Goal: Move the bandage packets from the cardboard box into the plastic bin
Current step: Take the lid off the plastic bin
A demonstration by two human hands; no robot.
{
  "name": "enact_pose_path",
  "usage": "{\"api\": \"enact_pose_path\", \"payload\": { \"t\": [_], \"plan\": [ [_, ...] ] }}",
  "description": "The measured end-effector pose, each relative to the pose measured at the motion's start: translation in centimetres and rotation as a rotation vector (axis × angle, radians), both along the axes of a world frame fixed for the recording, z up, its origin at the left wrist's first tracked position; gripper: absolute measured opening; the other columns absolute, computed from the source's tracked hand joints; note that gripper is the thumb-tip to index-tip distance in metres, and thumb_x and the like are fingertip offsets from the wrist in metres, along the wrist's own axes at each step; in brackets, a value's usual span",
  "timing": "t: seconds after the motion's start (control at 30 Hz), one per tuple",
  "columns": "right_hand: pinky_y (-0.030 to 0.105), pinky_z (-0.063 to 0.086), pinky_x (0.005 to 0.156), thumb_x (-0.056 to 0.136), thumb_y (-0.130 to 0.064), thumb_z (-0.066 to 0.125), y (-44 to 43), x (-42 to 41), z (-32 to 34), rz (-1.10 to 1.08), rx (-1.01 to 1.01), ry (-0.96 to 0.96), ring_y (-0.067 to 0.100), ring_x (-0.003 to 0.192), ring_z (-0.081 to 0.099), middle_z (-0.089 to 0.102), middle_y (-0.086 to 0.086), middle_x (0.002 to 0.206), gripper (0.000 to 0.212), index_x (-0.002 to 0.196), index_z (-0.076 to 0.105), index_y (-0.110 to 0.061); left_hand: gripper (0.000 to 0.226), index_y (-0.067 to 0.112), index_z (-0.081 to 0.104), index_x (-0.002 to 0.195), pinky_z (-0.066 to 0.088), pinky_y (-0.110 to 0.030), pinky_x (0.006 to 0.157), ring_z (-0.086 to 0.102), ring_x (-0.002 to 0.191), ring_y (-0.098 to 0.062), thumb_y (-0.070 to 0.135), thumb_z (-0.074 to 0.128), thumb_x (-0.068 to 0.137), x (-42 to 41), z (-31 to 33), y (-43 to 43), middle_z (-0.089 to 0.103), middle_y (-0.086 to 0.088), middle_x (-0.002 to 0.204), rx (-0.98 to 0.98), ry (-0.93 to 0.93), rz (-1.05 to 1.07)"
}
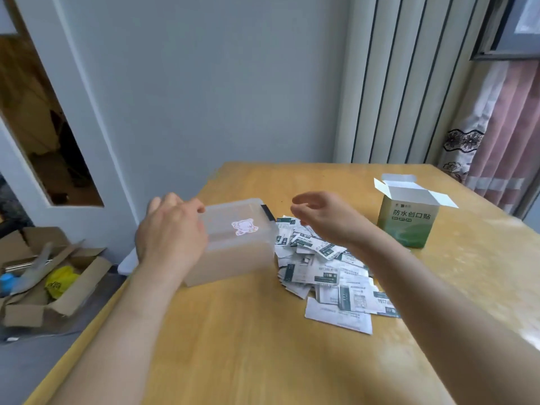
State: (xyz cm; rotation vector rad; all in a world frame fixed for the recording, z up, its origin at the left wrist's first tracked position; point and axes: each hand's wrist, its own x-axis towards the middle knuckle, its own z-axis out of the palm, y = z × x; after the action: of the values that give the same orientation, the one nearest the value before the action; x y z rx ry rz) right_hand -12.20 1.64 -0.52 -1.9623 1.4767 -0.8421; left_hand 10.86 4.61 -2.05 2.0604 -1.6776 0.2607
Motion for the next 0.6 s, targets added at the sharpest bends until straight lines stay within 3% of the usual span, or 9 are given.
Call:
{"api": "enact_pose_path", "payload": {
  "t": [0.07, 0.1, 0.17, 0.23, 0.33, 0.47, 0.53, 0.6],
  "plan": [
    [0.030, 0.040, 0.097, 0.098, -0.028, 0.049, -1.8, 3.1, -0.3, -0.012, 0.056, 0.080, 0.025, 0.123, 0.053, 0.056, 0.013, 0.134, 0.045, 0.134, 0.051, -0.001, 0.041, 0.027, 0.047, 0.135, 0.041, -0.042, 0.091, 0.042, 0.121, -0.035, 0.032, 0.040, 0.096, 2.2, -0.6, -0.2, 0.048, -0.012, 0.130, 0.197, 0.101, 0.081],
    [0.031, 0.042, 0.094, 0.098, -0.029, 0.047, -2.6, 4.7, -0.6, -0.024, 0.080, 0.115, 0.029, 0.118, 0.054, 0.059, 0.015, 0.126, 0.040, 0.126, 0.055, 0.000, 0.044, 0.026, 0.041, 0.140, 0.040, -0.042, 0.095, 0.044, 0.123, -0.036, 0.036, 0.036, 0.097, 3.0, -0.9, -0.5, 0.046, -0.014, 0.136, 0.263, 0.167, 0.076],
    [0.030, 0.042, 0.068, 0.098, -0.029, 0.043, -3.9, 6.8, -1.7, -0.075, 0.079, 0.211, 0.032, 0.088, 0.054, 0.059, 0.010, 0.083, 0.029, 0.083, 0.056, -0.009, 0.046, 0.022, 0.036, 0.143, 0.038, -0.042, 0.099, 0.046, 0.126, -0.036, 0.033, 0.031, 0.099, 3.7, -1.4, -1.0, 0.046, -0.012, 0.143, 0.299, 0.223, 0.028],
    [0.029, 0.030, 0.053, 0.099, -0.029, 0.040, -4.7, 7.3, -2.5, -0.161, 0.040, 0.284, 0.030, 0.073, 0.046, 0.043, 0.003, 0.063, 0.038, 0.064, 0.039, -0.013, 0.042, 0.016, 0.040, 0.140, 0.039, -0.041, 0.096, 0.047, 0.125, -0.036, 0.023, 0.028, 0.101, 3.3, -1.3, -1.1, 0.049, -0.012, 0.142, 0.261, 0.187, 0.015],
    [0.029, 0.028, 0.052, 0.099, -0.027, 0.039, -5.0, 7.5, -2.9, -0.248, 0.003, 0.312, 0.030, 0.069, 0.043, 0.039, 0.003, 0.060, 0.040, 0.062, 0.036, -0.013, 0.041, 0.014, 0.042, 0.139, 0.039, -0.040, 0.095, 0.048, 0.123, -0.037, 0.015, 0.028, 0.100, 3.1, -1.1, -0.9, 0.050, -0.014, 0.140, 0.224, 0.196, 0.023],
    [0.028, 0.023, 0.045, 0.097, -0.019, 0.040, -5.3, 7.4, -3.1, -0.277, 0.031, 0.202, 0.027, 0.063, 0.036, 0.034, 0.003, 0.057, 0.041, 0.058, 0.032, -0.013, 0.047, 0.017, 0.035, 0.147, 0.037, -0.040, 0.099, 0.045, 0.127, -0.037, 0.015, 0.027, 0.100, 3.4, -1.7, -1.1, 0.047, -0.012, 0.144, 0.191, 0.263, 0.014],
    [0.028, 0.021, 0.045, 0.096, -0.016, 0.041, -5.5, 7.2, -3.2, -0.270, 0.072, 0.136, 0.024, 0.054, 0.033, 0.034, 0.003, 0.056, 0.040, 0.057, 0.033, -0.013, 0.048, 0.020, 0.034, 0.148, 0.036, -0.041, 0.104, 0.041, 0.131, -0.034, 0.015, 0.027, 0.101, 3.8, -2.2, -1.1, 0.044, -0.008, 0.148, 0.147, 0.389, 0.004],
    [0.025, 0.022, 0.044, 0.092, -0.008, 0.039, -5.3, 7.1, -3.1, -0.254, 0.140, 0.021, 0.019, 0.050, 0.032, 0.035, 0.006, 0.056, 0.031, 0.062, 0.045, -0.011, 0.048, 0.023, 0.035, 0.147, 0.038, -0.043, 0.105, 0.043, 0.130, -0.032, 0.017, 0.029, 0.100, 4.1, -2.7, -1.1, 0.044, -0.006, 0.147, 0.090, 0.575, -0.003]
  ]
}}
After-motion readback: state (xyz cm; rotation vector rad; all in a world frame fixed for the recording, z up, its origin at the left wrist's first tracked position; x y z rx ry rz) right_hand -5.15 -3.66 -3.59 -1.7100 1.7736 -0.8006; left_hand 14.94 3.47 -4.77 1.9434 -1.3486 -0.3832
